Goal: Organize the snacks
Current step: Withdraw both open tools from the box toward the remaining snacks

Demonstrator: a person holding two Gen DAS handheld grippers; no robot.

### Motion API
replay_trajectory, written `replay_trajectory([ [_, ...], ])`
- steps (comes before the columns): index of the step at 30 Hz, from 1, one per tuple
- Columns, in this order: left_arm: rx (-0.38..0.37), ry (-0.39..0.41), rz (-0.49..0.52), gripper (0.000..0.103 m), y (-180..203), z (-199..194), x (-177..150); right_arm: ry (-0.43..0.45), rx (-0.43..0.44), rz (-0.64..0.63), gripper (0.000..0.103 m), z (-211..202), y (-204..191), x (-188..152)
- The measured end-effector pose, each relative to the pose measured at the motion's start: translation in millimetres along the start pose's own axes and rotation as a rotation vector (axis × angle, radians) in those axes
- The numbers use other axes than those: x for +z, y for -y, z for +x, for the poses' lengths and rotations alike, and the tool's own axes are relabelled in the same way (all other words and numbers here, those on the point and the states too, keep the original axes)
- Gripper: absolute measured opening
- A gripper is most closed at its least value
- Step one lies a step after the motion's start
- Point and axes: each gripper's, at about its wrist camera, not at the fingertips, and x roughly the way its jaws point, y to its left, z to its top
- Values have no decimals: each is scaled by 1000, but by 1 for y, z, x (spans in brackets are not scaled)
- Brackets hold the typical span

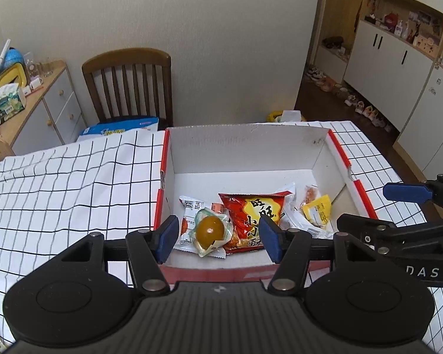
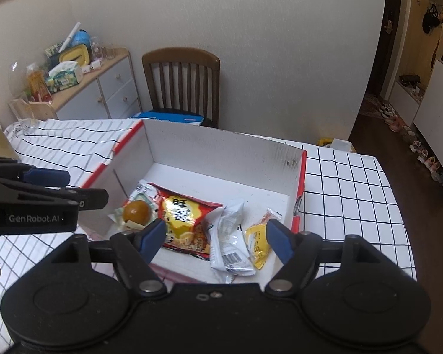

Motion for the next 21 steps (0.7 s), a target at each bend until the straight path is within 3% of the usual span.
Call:
replay_trajectory([
  [21, -23, 84, 27, 59, -7, -71, -47, 143, 129, 34, 89, -83, -13, -30],
])
